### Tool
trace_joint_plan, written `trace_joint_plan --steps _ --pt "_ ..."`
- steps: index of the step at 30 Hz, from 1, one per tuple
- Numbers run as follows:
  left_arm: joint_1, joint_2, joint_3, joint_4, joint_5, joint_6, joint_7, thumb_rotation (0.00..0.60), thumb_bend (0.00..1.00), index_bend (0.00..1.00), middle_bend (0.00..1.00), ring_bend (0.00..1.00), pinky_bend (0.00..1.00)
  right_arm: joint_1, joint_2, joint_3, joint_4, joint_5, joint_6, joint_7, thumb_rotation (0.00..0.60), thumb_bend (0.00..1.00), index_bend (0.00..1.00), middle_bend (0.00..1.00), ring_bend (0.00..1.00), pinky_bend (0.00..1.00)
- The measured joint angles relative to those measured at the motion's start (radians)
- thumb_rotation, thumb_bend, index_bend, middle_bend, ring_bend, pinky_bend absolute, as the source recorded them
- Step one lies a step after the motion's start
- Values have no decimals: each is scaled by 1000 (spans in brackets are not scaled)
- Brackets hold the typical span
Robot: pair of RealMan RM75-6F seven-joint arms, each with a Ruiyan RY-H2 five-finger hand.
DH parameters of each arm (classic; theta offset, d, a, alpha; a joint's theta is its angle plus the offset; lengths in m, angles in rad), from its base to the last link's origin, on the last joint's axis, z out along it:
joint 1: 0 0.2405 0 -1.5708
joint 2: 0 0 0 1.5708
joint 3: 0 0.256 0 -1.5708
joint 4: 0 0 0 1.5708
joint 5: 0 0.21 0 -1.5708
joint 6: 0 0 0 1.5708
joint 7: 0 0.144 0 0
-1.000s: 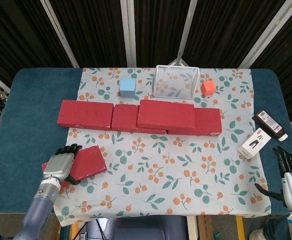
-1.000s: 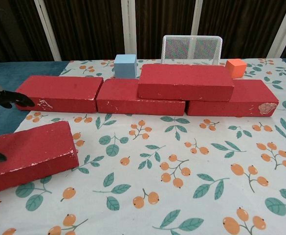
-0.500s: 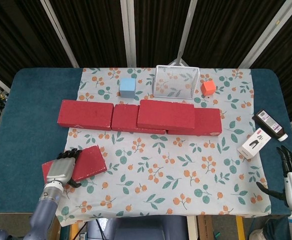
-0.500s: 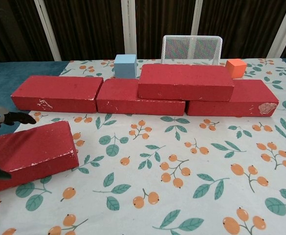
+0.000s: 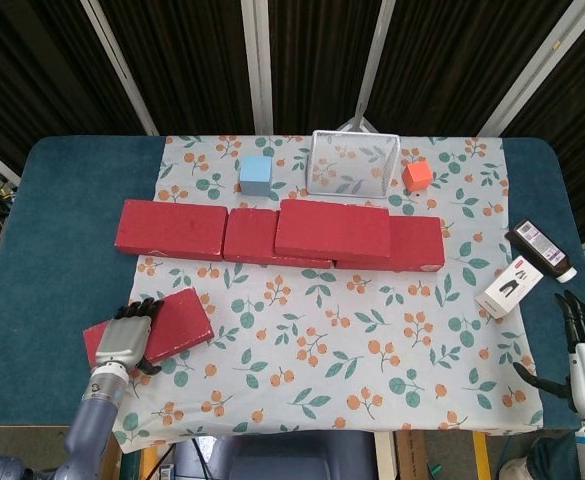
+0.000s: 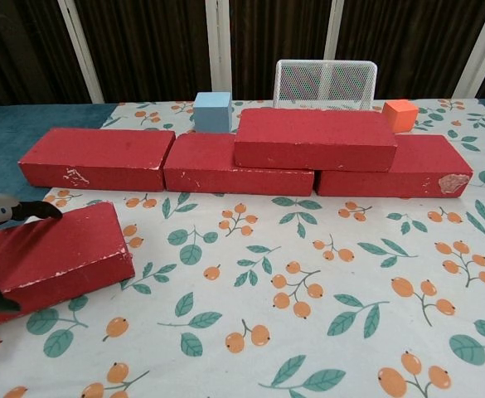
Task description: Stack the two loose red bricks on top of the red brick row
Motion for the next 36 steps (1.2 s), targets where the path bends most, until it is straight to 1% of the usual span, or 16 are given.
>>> trace_joint_plan --steps 8,14,24,31,36 --pt "4 1 0 22 -5 -14 -5 600 0 0 0 0 0 -3 -3 6 -3 1 -7 -13 600 54 0 19 0 0" --pt "11 2 -4 30 14 -16 -25 600 0 0 0 0 0 -4 -3 11 -6 9 -14 -21 600 55 0 19 0 0" --pt "32 31 -3 -4 104 11 -53 600 0 0 0 0 0 -4 5 15 -17 18 -38 -35 600 55 0 19 0 0" --pt "38 51 1 -16 65 13 -30 600 0 0 0 0 0 -6 12 17 -26 20 -48 -40 600 55 0 19 0 0" --pt "41 65 -6 -17 43 -31 -56 600 0 0 0 0 0 -7 12 20 -29 24 -52 -45 600 55 0 19 0 0"
